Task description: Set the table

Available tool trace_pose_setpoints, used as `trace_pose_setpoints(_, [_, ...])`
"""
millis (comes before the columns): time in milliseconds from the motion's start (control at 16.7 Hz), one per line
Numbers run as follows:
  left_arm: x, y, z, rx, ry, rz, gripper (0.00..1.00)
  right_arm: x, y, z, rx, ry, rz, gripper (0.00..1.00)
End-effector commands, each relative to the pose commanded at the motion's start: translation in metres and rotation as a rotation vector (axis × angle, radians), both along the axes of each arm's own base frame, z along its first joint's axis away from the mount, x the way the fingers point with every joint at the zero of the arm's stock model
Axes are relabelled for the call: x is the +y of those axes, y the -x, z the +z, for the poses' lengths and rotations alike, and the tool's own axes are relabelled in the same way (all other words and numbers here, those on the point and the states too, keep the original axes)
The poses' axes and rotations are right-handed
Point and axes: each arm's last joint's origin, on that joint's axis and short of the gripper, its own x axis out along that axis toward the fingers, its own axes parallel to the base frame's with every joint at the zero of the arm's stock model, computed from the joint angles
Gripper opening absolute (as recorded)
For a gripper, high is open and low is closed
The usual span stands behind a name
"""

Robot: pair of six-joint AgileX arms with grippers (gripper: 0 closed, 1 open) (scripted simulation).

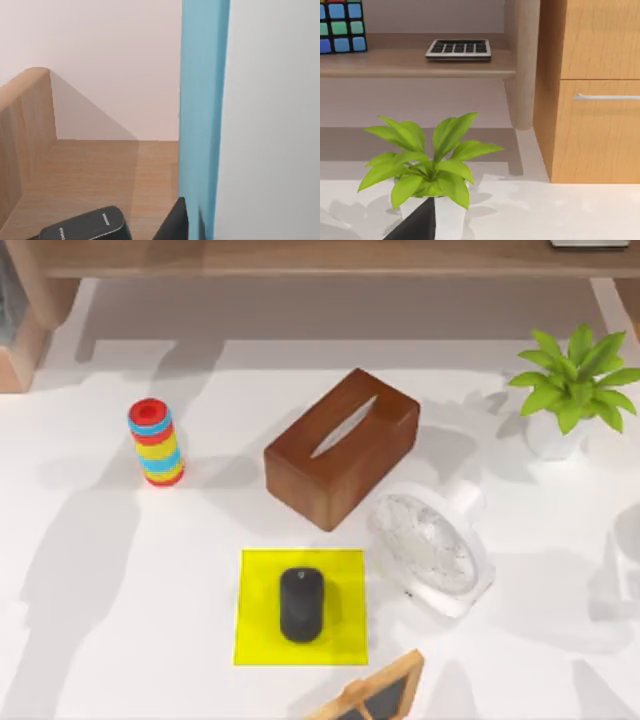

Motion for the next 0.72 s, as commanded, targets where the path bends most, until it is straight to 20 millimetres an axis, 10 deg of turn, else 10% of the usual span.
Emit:
trace_pose_setpoints(300, [0.0, 0.0, 0.0, 0.0, 0.0, 0.0, 0.02, 0.0, 0.0, 0.0, 0.0, 0.0, 0.0, 1.0])
trace_pose_setpoints(720, [0.0, 0.0, 0.0, 0.0, 0.0, 0.0, 0.0, 0.0, 0.0, 0.0, 0.0, 0.0, 0.0, 1.0])
